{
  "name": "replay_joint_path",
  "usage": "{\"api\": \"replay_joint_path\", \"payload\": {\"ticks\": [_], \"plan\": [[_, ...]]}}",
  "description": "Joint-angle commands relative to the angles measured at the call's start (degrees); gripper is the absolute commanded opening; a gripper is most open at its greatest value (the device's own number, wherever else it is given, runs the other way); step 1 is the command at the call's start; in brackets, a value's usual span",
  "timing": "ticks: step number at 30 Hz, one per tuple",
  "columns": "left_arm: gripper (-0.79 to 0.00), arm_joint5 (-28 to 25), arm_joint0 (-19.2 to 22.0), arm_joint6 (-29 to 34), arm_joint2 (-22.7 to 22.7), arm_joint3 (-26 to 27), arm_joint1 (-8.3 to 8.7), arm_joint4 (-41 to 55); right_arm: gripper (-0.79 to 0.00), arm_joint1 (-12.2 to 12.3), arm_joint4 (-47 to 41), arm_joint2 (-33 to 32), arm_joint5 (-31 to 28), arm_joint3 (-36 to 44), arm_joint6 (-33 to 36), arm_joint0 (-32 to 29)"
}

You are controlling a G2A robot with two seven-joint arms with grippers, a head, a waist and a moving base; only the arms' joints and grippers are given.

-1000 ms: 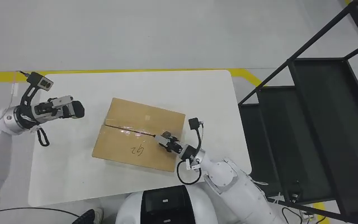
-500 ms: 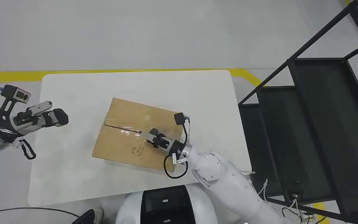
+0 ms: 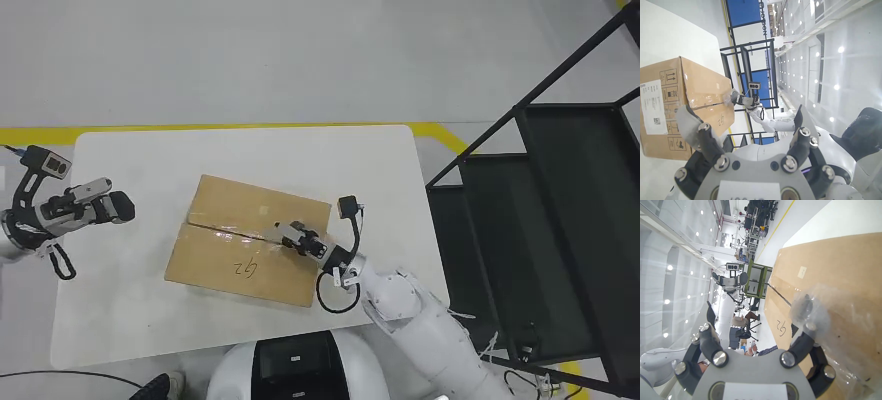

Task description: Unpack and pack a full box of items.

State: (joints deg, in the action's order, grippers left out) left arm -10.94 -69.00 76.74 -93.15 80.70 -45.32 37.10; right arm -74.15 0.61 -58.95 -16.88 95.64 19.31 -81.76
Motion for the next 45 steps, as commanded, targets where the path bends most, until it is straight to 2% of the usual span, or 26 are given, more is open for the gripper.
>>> {"api": "replay_joint_path", "payload": {"ticks": [1,10,18,26,36,45], "plan": [[0.0,0.02,-0.2,0.14,-0.27,0.17,0.04,0.13,0.0,-0.35,-0.01,1.39,0.48,-0.8,0.19,1.58],[0.0,0.29,-2.59,0.42,-4.19,1.53,0.58,0.03,0.0,-2.43,-0.09,7.86,2.26,-6.28,-1.11,7.99],[0.0,0.97,-6.32,0.18,-9.64,3.79,1.16,0.24,0.0,-4.58,-0.44,12.84,2.61,-10.67,-2.33,13.3],[0.0,1.22,-10.11,-0.63,-13.04,6.08,1.3,0.87,0.0,-6.8,-0.91,16.83,3.7,-13.37,-3.39,17.68],[0.0,1.94,-12.6,-1.22,-14.74,7.81,1.33,0.92,0.0,-9.59,-3.44,19.65,5.34,-18.91,-4.99,22.32],[0.0,2.55,-12.8,-1.51,-14.66,9.28,1.31,1.03,0.0,-11.92,-4.76,21.72,5.38,-21.11,-5.98,24.93]]}}
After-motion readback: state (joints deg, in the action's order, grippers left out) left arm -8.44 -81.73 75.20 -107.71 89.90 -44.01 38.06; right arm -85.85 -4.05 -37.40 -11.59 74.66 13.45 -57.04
